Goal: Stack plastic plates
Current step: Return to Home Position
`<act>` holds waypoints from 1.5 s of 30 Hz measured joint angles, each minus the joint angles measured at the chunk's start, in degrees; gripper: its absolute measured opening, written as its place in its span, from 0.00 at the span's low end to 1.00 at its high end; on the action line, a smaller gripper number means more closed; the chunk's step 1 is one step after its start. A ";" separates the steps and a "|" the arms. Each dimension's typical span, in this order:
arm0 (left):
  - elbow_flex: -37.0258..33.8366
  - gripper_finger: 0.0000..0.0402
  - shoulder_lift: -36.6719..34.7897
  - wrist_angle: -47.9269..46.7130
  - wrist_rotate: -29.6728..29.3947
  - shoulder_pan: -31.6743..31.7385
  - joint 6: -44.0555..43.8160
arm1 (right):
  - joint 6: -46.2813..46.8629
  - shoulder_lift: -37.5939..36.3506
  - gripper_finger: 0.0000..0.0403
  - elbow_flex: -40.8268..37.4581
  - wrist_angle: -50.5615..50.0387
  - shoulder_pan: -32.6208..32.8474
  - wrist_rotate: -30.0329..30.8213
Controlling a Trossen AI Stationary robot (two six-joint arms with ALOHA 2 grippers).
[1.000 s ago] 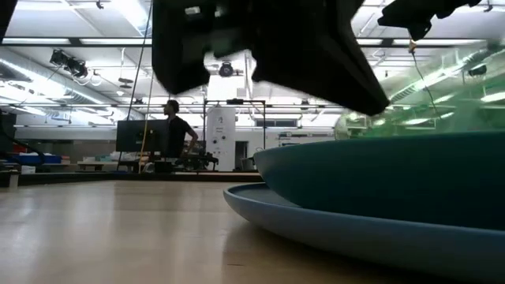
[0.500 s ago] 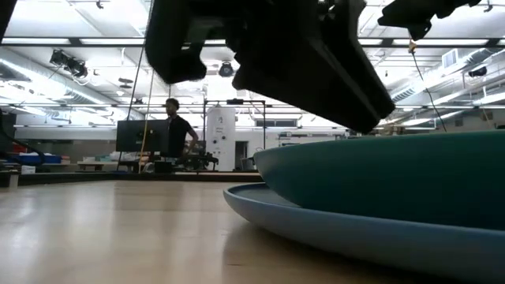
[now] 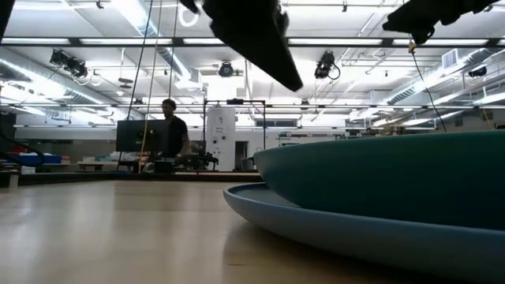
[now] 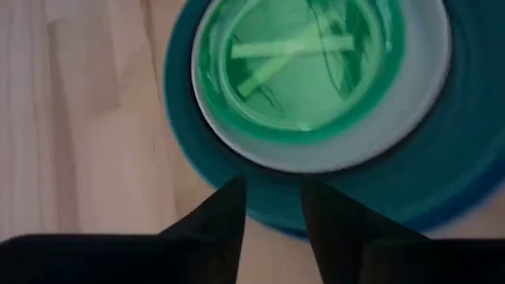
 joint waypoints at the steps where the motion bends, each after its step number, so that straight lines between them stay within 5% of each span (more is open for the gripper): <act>1: -0.19 0.31 -0.46 -1.04 0.06 0.16 0.21 | -0.16 -1.21 0.33 -0.69 0.79 0.00 0.00; 7: -12.37 0.22 -6.94 1.76 -0.49 3.82 -1.39 | -0.36 -7.79 0.33 -6.90 10.35 -0.02 -2.18; 22: -53.84 0.11 -44.21 29.39 -2.41 9.22 -6.21 | 6.44 -19.92 0.33 -17.17 15.74 -0.11 -9.14; 33: -76.57 0.11 -69.60 36.76 -14.57 8.44 -16.67 | 7.57 -28.26 0.33 -23.42 16.21 -0.11 -9.09; 45: -83.24 0.11 -86.54 36.29 -18.06 2.95 -16.45 | 11.19 -28.27 0.33 -28.45 19.34 -0.03 -4.42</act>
